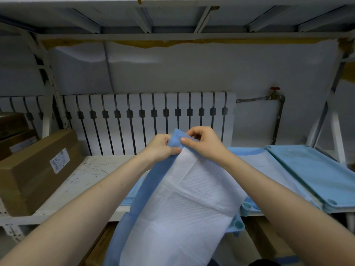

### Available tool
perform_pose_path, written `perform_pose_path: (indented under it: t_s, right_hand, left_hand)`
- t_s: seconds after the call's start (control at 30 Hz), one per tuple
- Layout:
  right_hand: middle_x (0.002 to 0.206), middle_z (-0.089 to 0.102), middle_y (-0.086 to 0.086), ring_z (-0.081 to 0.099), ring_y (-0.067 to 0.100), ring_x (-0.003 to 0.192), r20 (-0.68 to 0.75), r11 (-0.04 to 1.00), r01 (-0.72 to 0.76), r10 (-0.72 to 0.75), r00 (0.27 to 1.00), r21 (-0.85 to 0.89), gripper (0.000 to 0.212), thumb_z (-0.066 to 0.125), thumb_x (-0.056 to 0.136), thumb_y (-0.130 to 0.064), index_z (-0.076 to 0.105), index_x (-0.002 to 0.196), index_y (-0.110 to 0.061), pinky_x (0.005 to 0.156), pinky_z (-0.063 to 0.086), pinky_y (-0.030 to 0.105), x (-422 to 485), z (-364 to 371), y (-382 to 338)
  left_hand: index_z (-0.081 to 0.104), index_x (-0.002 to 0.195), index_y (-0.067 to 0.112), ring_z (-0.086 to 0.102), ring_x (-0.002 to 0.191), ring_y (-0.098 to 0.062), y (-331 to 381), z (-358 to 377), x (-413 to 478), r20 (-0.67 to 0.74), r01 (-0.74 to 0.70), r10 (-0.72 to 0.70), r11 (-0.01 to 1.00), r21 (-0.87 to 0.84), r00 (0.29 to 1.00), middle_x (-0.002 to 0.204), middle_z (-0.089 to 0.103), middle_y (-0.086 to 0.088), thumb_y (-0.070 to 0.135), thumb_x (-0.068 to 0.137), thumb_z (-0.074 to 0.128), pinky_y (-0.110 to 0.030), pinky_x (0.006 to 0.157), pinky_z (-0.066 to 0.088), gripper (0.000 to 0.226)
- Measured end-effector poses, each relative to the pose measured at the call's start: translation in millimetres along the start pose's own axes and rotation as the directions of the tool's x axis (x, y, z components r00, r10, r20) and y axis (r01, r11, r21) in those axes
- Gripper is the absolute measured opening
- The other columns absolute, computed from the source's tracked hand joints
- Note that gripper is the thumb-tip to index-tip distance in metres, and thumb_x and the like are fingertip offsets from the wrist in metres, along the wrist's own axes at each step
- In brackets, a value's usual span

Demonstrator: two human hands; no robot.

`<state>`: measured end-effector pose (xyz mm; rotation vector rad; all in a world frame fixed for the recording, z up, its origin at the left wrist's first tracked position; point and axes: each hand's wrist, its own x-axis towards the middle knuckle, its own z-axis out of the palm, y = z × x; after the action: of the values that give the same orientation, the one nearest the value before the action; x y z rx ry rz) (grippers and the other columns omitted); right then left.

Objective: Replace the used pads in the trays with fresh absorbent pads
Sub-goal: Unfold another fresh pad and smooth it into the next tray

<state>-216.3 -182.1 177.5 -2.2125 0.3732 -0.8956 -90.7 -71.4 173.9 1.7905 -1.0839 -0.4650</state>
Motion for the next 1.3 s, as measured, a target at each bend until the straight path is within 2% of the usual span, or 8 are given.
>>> perform_pose_path:
  t_s: [0.27,0.43,0.67,0.8,0.9,1.0,1.17,1.3]
  right_hand:
    - [0.082,0.067,-0.002,0.061,0.009,0.078,-0.001,0.992,0.102,-0.103,0.995,0.072,0.004,0.067,0.086,-0.016,0.067,0.089,-0.014,0.071,0.049,0.02,10,2,0]
    - [0.064,0.056,-0.001,0.05,0.018,0.061,-0.155,0.987,0.12,-0.136,0.978,-0.108,0.022,0.06,0.09,-0.033,0.059,0.071,-0.021,0.058,0.041,0.032,24,6,-13]
    - [0.068,0.056,0.002,0.05,0.016,0.058,0.26,0.962,-0.089,0.158,0.953,-0.257,0.041,0.07,0.078,-0.05,0.056,0.071,-0.012,0.056,0.039,0.027,4,-41,16]
    - [0.07,0.059,0.002,0.052,0.014,0.057,0.248,0.82,-0.252,0.423,0.871,-0.515,0.031,0.083,0.066,-0.03,0.058,0.071,-0.011,0.053,0.04,0.025,-8,-64,53]
    - [0.066,0.062,-0.001,0.056,0.012,0.064,0.092,0.887,-0.459,0.462,0.882,-0.048,0.02,0.08,0.074,-0.021,0.062,0.071,-0.012,0.06,0.042,0.02,-19,-68,74]
    - [0.079,0.071,-0.006,0.062,0.013,0.079,0.076,0.708,-0.497,0.536,0.841,0.502,0.005,0.066,0.088,-0.021,0.065,0.087,-0.016,0.074,0.047,0.026,-25,-48,82]
    - [0.079,0.059,0.006,0.052,0.019,0.069,-0.229,0.842,-0.378,0.484,0.844,0.386,0.021,0.047,0.095,-0.023,0.057,0.085,-0.008,0.061,0.042,0.027,-16,-13,60]
    - [0.059,0.035,0.0,0.032,0.015,0.056,-0.374,0.937,-0.234,0.321,0.87,0.259,0.034,0.046,0.093,-0.019,0.034,0.062,-0.016,0.052,0.025,0.027,0,-22,27]
  left_hand:
    - [0.062,0.1,-0.001,0.066,0.087,-0.03,-3,-5,-5,0.076,0.119,-0.133,0.979,0.164,0.988,0.092,0.066,-0.016,0.031,0.062,0.079,-0.04,0.08,0.052,0.053]
    - [0.063,0.1,0.01,0.066,0.089,-0.023,1,-8,-3,0.109,0.135,-0.164,0.963,0.232,0.98,0.096,0.069,-0.006,0.028,0.071,0.08,-0.038,0.087,0.053,0.038]
    - [0.06,0.11,0.007,0.068,0.086,-0.026,8,-33,-7,-0.037,0.199,-0.197,0.978,0.065,0.98,0.1,0.069,-0.01,0.021,0.079,0.075,-0.039,0.08,0.056,0.038]
    - [0.056,0.11,0.006,0.065,0.082,-0.026,10,-52,-11,-0.186,0.219,-0.217,0.976,-0.011,0.958,0.096,0.065,-0.01,0.021,0.083,0.071,-0.037,0.077,0.053,0.034]
    - [0.053,0.113,0.005,0.063,0.08,-0.026,6,-58,-16,-0.246,0.238,-0.262,0.964,-0.121,0.933,0.097,0.064,-0.01,0.019,0.085,0.069,-0.039,0.076,0.052,0.035]
    - [0.051,0.122,0.003,0.064,0.088,-0.03,2,-59,-17,-0.241,0.265,-0.323,0.933,-0.243,0.915,0.11,0.065,-0.015,0.019,0.085,0.07,-0.039,0.074,0.053,0.045]
    - [0.054,0.107,0.003,0.058,0.083,-0.031,-3,-61,-14,-0.328,0.272,-0.371,0.911,-0.309,0.869,0.098,0.061,-0.015,0.017,0.087,0.066,-0.036,0.074,0.047,0.027]
    - [0.053,0.075,0.006,0.047,0.069,-0.025,-9,-75,-15,-0.544,0.398,-0.293,0.913,0.084,0.786,0.08,0.052,-0.015,0.008,0.084,0.059,-0.029,0.06,0.035,0.011]
